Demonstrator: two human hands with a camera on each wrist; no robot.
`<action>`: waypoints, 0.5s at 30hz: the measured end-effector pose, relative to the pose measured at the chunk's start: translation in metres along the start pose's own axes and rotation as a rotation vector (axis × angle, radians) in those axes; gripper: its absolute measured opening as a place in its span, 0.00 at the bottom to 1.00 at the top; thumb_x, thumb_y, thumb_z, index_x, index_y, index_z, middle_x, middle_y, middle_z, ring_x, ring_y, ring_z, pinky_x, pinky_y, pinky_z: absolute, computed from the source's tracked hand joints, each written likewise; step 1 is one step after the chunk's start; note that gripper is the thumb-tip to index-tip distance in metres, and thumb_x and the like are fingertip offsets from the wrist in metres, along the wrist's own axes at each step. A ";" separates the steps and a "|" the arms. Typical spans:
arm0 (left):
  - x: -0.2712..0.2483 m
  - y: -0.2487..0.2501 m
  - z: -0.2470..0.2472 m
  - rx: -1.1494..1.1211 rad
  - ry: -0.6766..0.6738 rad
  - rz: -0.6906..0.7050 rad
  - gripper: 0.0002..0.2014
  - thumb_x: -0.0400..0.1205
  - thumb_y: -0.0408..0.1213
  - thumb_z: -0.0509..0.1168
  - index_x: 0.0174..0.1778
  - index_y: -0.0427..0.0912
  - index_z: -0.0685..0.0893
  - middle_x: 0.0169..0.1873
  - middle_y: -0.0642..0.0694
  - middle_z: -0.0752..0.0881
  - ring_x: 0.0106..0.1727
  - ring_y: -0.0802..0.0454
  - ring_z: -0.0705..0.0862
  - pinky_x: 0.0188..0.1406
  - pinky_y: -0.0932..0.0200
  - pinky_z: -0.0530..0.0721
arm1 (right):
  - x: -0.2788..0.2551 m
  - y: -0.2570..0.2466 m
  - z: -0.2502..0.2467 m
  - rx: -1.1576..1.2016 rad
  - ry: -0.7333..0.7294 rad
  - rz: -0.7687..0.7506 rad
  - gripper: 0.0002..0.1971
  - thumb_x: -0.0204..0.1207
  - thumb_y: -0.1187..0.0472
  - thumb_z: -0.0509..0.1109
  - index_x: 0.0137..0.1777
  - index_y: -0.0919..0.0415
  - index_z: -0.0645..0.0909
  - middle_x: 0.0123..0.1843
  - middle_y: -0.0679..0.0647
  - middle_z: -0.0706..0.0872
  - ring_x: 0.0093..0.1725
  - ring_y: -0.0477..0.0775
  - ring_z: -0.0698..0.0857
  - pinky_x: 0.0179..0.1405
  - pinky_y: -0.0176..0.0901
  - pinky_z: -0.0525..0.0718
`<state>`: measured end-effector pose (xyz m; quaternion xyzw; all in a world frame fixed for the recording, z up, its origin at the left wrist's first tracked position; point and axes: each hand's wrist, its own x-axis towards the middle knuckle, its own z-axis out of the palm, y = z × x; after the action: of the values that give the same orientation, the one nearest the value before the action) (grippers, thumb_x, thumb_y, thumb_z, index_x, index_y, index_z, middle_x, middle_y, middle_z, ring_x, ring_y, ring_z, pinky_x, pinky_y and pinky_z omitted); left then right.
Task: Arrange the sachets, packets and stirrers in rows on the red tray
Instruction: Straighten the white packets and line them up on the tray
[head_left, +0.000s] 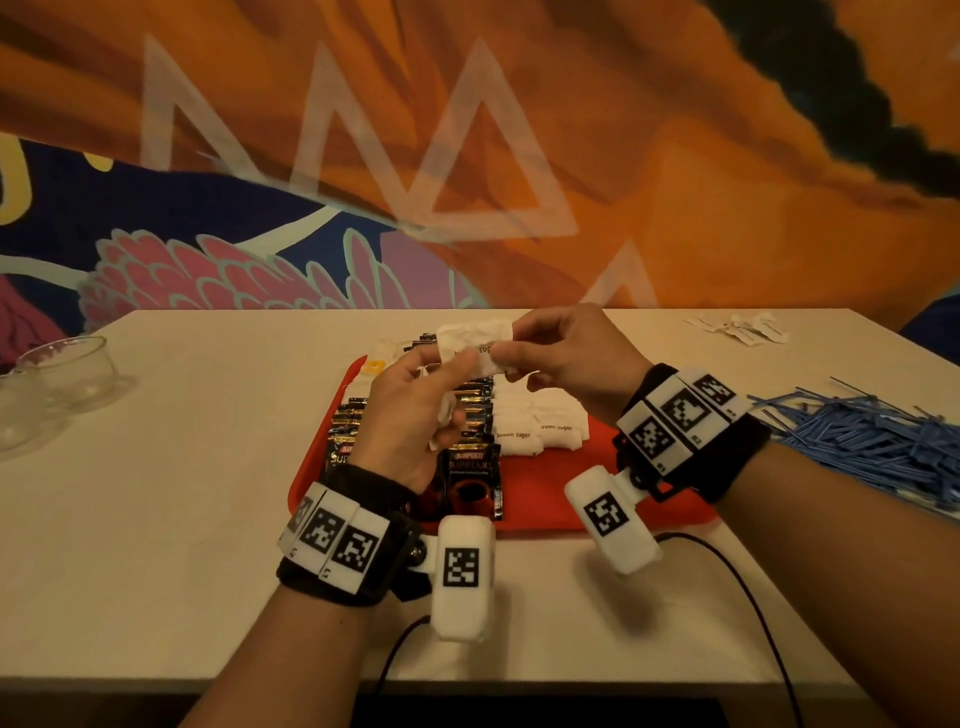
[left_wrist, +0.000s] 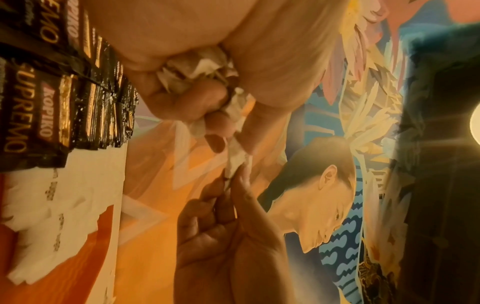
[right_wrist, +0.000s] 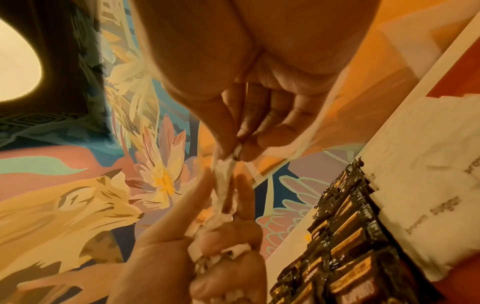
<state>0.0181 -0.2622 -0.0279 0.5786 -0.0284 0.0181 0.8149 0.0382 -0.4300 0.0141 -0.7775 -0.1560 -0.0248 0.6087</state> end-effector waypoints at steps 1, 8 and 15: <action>0.000 0.002 0.000 0.009 0.029 0.019 0.14 0.76 0.45 0.75 0.52 0.41 0.85 0.36 0.45 0.85 0.22 0.56 0.75 0.13 0.65 0.66 | -0.001 0.000 -0.002 -0.024 -0.011 0.008 0.05 0.74 0.66 0.78 0.40 0.66 0.85 0.32 0.55 0.88 0.32 0.47 0.85 0.28 0.35 0.80; 0.004 -0.002 0.009 0.217 0.190 0.166 0.07 0.82 0.42 0.73 0.46 0.43 0.90 0.37 0.39 0.86 0.23 0.52 0.76 0.15 0.63 0.69 | -0.003 0.006 -0.014 -0.106 -0.044 0.085 0.09 0.72 0.66 0.80 0.38 0.62 0.82 0.31 0.57 0.88 0.30 0.49 0.86 0.28 0.37 0.80; 0.004 -0.004 0.004 0.159 0.180 0.115 0.07 0.83 0.40 0.71 0.51 0.41 0.88 0.32 0.49 0.87 0.21 0.53 0.75 0.15 0.64 0.67 | 0.000 0.040 -0.039 -0.372 -0.129 0.386 0.09 0.74 0.64 0.79 0.47 0.69 0.85 0.33 0.56 0.91 0.35 0.49 0.89 0.31 0.40 0.83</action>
<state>0.0225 -0.2676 -0.0295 0.6349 0.0131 0.1189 0.7632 0.0547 -0.4753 -0.0136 -0.8912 -0.0361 0.1131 0.4377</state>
